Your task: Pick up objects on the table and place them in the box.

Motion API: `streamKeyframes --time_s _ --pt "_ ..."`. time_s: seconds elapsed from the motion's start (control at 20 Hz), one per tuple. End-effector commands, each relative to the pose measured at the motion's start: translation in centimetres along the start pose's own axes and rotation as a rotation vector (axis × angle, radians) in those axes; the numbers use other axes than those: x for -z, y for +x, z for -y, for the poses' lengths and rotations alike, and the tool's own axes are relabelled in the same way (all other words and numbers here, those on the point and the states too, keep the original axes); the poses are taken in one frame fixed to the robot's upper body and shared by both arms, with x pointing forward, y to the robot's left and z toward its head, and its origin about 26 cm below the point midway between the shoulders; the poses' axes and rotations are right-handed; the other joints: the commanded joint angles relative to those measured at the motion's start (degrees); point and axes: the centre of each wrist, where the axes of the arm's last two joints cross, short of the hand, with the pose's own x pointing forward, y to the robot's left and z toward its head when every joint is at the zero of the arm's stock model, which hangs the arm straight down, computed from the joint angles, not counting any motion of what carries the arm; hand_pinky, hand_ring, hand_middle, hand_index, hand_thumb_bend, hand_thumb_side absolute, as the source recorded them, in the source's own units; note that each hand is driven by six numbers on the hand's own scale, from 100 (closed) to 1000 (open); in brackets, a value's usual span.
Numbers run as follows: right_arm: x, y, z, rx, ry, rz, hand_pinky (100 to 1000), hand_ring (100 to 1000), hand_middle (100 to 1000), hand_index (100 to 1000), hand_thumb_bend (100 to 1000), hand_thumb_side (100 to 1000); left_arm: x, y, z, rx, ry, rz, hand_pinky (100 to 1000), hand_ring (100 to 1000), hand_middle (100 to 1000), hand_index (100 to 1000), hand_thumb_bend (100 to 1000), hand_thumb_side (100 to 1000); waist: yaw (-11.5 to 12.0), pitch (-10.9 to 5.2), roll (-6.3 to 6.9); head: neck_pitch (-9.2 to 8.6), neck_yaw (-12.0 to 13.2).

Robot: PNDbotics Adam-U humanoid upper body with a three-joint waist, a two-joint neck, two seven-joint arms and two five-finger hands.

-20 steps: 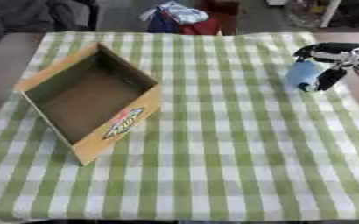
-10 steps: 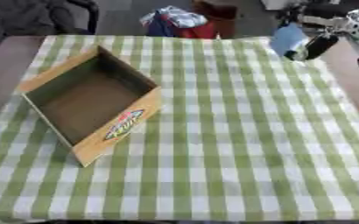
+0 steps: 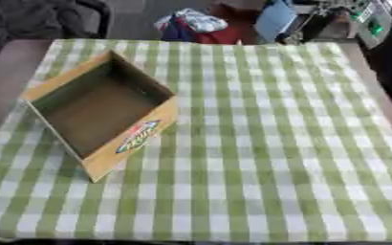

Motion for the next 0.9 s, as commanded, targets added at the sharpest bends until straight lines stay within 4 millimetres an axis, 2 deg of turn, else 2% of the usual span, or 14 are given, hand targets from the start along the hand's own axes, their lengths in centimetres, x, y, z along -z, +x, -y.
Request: streamKeyframes --time_s 0.05,0.15,0.3,0.45,0.9 --pt "1.3 1.5 2.1 -0.032 -0.030 0.061 912 1000 962 614 100 136 0.6 0.8 0.3 -0.019 -0.018 0.038 656 559 653 725 100 661 0.8 -0.83 0.17 0.27 -0.9" --pt "3.3 3.1 2.1 -0.031 -0.014 0.118 910 1000 963 617 100 149 0.7 0.9 0.6 -0.030 -0.025 0.045 656 560 653 725 100 660 1.9 -0.77 0.10 0.27 -1.7" --pt "5.3 5.0 1.9 -0.031 0.008 0.191 908 1000 964 616 100 160 1.1 1.2 1.0 -0.047 -0.038 0.063 657 562 654 726 100 658 3.8 -0.48 -0.04 -0.11 -2.8" --pt "6.6 6.1 1.4 -0.023 0.033 0.217 905 1000 964 616 100 166 1.4 1.4 1.2 -0.061 -0.041 0.080 657 563 654 726 100 657 6.0 -0.27 -0.16 -0.47 -4.1" --pt "8.8 8.4 0.4 -0.024 0.075 0.278 904 1000 964 623 100 195 1.7 1.6 1.5 -0.077 -0.045 0.100 655 561 654 726 100 654 9.4 0.13 -0.32 -0.43 -5.6"
